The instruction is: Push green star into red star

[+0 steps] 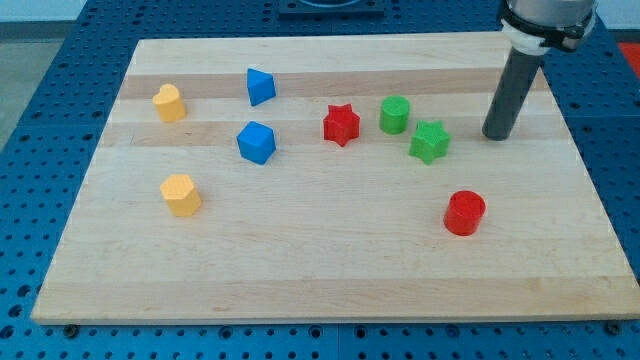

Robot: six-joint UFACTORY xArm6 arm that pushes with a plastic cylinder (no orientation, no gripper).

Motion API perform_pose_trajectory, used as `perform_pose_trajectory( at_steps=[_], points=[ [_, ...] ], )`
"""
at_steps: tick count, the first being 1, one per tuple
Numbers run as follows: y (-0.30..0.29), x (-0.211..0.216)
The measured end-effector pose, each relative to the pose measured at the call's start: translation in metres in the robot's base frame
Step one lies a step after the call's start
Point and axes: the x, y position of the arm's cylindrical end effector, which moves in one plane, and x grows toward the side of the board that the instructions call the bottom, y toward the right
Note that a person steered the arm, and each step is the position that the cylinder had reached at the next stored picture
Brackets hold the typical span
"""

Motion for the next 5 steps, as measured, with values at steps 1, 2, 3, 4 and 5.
perform_pose_trajectory(
  at_steps=[1,2,3,4,5],
  points=[
    [-0.010,0.013],
    [-0.049,0.015],
    [-0.083,0.030],
    [-0.119,0.033],
    [-0.151,0.033]
  ],
)
